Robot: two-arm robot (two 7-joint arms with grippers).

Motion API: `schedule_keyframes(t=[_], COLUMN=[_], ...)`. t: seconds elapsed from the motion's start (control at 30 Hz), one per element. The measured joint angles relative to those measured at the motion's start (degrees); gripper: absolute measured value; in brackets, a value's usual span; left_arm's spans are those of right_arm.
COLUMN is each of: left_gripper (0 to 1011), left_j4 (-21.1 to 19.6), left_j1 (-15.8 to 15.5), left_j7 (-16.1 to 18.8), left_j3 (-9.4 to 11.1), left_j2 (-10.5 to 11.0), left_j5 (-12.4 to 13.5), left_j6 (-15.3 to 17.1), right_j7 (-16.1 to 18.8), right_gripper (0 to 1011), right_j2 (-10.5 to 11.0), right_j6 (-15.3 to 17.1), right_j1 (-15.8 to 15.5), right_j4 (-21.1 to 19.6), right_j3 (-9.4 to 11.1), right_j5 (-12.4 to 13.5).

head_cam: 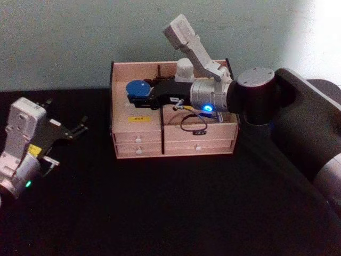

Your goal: Pick up the facial cleanser and watermelon frost from the table and place them into the tiered storage box.

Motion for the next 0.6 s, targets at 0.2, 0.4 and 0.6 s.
schedule_keyframes(t=[0.2,0.4,0.6], left_gripper=[1001,1001,1001], left_j4=[0.0,0.0,0.0], left_j1=[0.0,0.0,0.0], left_j7=[0.0,0.0,0.0], left_j3=[0.0,0.0,0.0], left_j2=[0.0,0.0,0.0], left_j5=[0.0,0.0,0.0], left_j6=[0.0,0.0,0.0], right_j7=[0.0,0.0,0.0], right_gripper=[807,992,1002], right_j2=[0.0,0.0,0.0], right_j6=[0.0,0.0,0.0], right_j1=[0.0,0.0,0.0], right_j4=[0.0,-0.1,-0.1], right_j3=[0.0,0.0,0.0], right_j5=[0.1,0.1,0.2])
